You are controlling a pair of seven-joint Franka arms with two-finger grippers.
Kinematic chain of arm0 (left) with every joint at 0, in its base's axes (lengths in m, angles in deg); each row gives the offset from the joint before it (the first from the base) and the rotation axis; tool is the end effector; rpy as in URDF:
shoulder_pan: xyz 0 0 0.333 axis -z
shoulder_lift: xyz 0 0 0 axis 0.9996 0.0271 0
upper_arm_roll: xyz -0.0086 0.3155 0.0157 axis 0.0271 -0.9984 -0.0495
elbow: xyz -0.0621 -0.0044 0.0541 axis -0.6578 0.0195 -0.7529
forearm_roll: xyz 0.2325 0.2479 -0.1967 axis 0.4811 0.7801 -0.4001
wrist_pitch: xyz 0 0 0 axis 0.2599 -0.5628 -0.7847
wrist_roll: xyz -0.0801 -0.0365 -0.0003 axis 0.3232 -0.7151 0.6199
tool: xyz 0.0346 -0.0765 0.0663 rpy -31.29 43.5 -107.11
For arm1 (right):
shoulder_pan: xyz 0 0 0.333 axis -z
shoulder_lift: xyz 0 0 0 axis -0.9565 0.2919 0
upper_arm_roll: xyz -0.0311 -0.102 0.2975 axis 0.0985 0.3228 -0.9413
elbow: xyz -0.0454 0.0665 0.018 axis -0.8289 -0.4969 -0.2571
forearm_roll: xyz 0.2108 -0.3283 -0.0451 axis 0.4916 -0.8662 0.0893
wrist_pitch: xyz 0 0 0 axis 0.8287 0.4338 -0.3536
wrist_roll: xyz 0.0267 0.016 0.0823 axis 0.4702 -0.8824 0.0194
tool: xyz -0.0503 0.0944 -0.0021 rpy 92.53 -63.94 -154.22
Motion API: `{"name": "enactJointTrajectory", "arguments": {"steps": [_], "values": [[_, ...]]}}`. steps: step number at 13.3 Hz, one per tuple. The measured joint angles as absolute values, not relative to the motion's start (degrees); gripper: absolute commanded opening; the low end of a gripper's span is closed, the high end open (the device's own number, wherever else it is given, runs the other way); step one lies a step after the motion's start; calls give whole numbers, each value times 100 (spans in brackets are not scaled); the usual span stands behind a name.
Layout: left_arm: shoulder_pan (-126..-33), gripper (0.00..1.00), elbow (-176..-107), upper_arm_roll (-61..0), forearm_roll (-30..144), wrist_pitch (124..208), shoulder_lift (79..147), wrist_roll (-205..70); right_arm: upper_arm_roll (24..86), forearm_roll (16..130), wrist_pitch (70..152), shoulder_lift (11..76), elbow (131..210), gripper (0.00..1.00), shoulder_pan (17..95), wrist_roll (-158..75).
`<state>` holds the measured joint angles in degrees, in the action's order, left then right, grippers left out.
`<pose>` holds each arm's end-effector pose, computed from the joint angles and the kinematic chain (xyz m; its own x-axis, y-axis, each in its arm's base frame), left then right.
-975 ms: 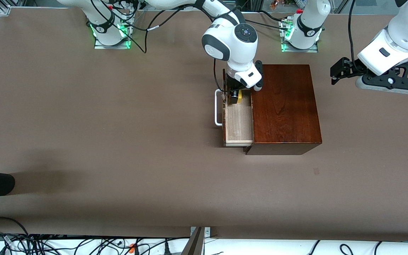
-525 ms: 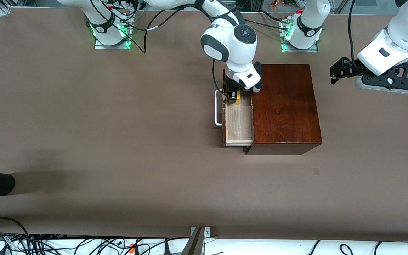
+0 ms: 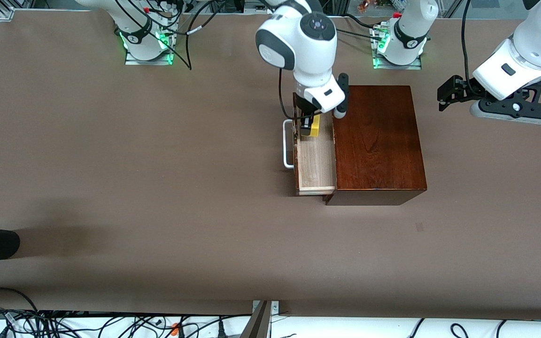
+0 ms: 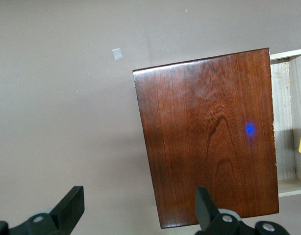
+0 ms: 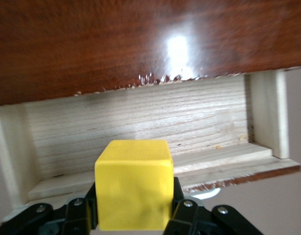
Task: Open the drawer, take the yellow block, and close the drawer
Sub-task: 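Lift the yellow cube out of the drawer with the right gripper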
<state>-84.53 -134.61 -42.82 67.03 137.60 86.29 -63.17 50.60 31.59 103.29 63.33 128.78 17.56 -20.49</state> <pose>0.5370 -0.0931 0.6067 0.9885 -0.1359 -0.0658 -0.1378 -0.9902 -0.0242 0.4482 0.6267 0.4188 0.1330 0.9887 0.0689 0.9819 -0.1409 0.1265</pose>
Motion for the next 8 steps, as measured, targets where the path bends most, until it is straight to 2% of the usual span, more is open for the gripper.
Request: {"name": "enactJointTrajectory", "arguments": {"steps": [3,8], "values": [[-8451,100,-13462,-4265,6703,13752,8629,-6317,5151,3160,9998,5944,12705,0,2112,-2067],[-8446,100,-13451,-4247,6703,13747,8627,-6313,5201,3532,9588,5510,12714,0,3918,-1885]]}}
